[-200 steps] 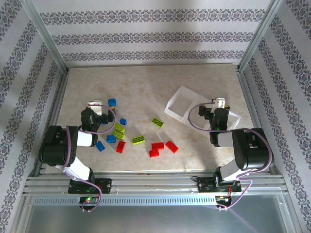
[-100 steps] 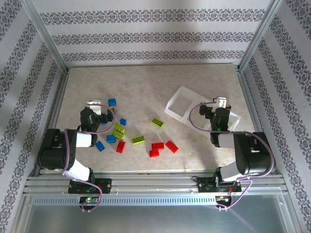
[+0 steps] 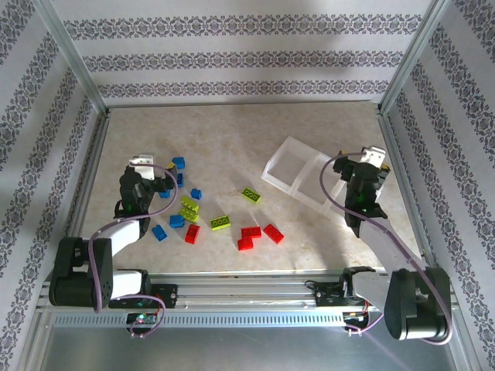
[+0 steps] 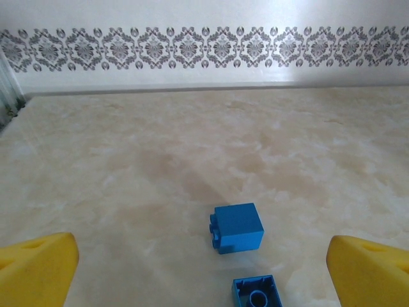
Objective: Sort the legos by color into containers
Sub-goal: Move the container to the top-center of the table.
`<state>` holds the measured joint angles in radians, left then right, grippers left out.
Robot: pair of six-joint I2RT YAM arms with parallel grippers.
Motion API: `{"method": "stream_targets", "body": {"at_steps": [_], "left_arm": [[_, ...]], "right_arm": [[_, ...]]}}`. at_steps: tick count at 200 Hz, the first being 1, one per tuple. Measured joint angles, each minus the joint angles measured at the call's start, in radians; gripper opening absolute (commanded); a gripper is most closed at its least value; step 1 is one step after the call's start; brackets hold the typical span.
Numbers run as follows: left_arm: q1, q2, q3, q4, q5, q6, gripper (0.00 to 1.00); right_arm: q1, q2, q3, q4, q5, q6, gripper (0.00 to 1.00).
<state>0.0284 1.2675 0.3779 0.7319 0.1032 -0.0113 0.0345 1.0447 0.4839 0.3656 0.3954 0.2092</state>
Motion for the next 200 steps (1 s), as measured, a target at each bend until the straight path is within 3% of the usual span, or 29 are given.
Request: {"method": "stream_targets", "body": {"at_steps": [75, 131, 200], "left_arm": [[0.000, -0.074, 0.001, -0.087, -0.026, -0.023, 1.00], [0.000, -0.074, 0.011, -0.098, -0.026, -0.042, 1.00], [0.000, -0.089, 0.022, -0.118, -0.029, -0.045, 1.00]], "right_arm": [[-0.135, -0.243, -0.003, -0.445, 0.052, 0.250, 0.88], [-0.203, -0.143, 0.024, -0.677, 0.000, 0.338, 0.81], [-0.239, -0.026, 0.036, -0.738, -0.098, 0.413, 0.71]]}}
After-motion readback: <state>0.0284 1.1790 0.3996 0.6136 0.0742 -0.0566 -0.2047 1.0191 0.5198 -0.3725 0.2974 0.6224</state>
